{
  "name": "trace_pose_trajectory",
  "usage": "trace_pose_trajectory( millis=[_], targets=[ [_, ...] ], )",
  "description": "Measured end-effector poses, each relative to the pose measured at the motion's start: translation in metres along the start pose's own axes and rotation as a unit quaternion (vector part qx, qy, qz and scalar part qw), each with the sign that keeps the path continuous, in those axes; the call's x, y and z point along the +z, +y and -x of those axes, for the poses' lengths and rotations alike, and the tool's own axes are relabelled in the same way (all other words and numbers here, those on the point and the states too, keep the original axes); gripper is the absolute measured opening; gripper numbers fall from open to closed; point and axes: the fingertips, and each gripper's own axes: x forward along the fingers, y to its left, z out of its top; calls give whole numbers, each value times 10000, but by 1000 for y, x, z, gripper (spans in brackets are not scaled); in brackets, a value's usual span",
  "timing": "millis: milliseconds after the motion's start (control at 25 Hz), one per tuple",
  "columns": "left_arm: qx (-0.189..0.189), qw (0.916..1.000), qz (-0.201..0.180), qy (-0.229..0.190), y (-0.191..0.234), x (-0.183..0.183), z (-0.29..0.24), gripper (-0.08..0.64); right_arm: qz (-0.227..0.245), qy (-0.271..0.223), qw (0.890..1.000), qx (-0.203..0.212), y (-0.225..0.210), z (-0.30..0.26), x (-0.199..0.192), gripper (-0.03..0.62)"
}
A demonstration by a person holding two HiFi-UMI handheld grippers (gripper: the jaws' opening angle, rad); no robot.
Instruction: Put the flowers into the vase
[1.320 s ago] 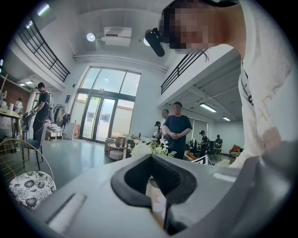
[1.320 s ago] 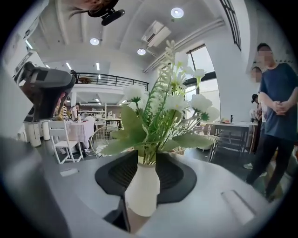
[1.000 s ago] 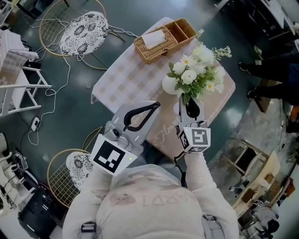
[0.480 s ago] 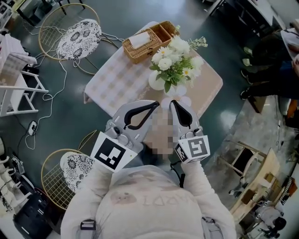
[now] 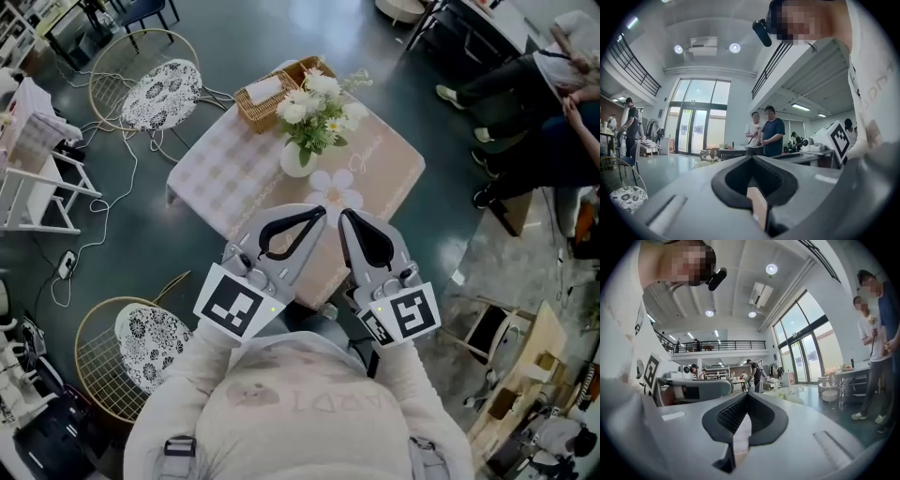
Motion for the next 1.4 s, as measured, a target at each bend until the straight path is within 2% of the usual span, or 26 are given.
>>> trace_pose_trajectory(
  millis=[200, 440, 560, 720, 1160, 1400],
  targets=[
    [77, 9999, -124, 19, -31, 6, 3, 0, 41, -152, 9995, 271, 11, 33, 18, 26],
    [147, 9997, -180, 28, -56, -1, 8, 0, 92, -337, 9980, 518, 22, 57, 16, 26],
    [161, 9997, -204, -27, -66, 13, 12, 0, 113, -372, 9976, 571, 29, 67, 29, 26],
    [186, 9995, -239, -50, -73, 30, 14, 0, 147, -406, 9972, 608, 34, 76, 46, 26],
    [317, 9991, -283, -54, -74, 13, 22, 0, 31, -501, 9958, 760, 38, 72, 22, 26],
    [348, 9989, -287, -101, -79, 37, 33, 0, 27, -535, 9954, 792, 52, 79, 45, 26]
  ],
)
